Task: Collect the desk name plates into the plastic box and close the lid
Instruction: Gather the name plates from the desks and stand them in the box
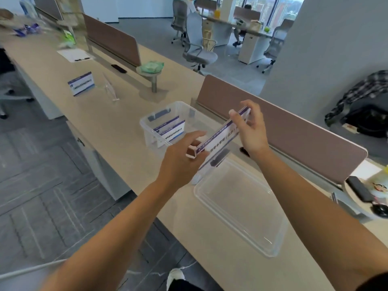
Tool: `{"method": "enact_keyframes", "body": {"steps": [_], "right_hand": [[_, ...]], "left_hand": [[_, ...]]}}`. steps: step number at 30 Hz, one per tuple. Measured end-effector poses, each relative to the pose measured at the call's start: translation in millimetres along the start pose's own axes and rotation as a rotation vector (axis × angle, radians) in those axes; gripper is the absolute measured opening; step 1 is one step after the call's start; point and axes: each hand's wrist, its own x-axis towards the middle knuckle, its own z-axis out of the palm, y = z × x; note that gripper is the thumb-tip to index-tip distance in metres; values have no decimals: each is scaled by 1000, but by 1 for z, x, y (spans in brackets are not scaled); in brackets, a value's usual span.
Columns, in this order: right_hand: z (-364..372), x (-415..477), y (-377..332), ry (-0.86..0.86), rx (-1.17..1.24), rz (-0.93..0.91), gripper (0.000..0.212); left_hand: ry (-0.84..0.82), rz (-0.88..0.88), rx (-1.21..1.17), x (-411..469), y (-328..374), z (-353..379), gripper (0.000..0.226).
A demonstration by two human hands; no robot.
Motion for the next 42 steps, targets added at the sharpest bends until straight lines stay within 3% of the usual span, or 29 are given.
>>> {"method": "enact_keyframes", "body": {"steps": [4,8,19,24,30,32,36,38,42], "right_hand": [[19,35,22,44,74,48,35],[37,76,55,66,147,90,28],[105,169,93,10,181,179,31],[121,185,92,122,164,215,36],[165,192,58,256,221,305,48],[182,192,45,285,280,340,57],[205,186,26,269,306,357,67],[207,182,18,214,225,387,67],[198,175,4,143,-202,420,71]], "left_hand": [[-288,79,-85,39,-31,-9,65],[-476,51,89,92,-61,-10,98],[-598,121,334,198,-134,-16,75],[-568,55,152,225,-167,-23,83],[-806,-251,-267,253,-200,-46,108],[-874,-228,-351,259,-205,-56,107],[-845,-143,-497,263,-219,-74,89],[-834,-145,-530,261,-225,-77,86],[-792,-205,-574,262,-234,-73,84]]}}
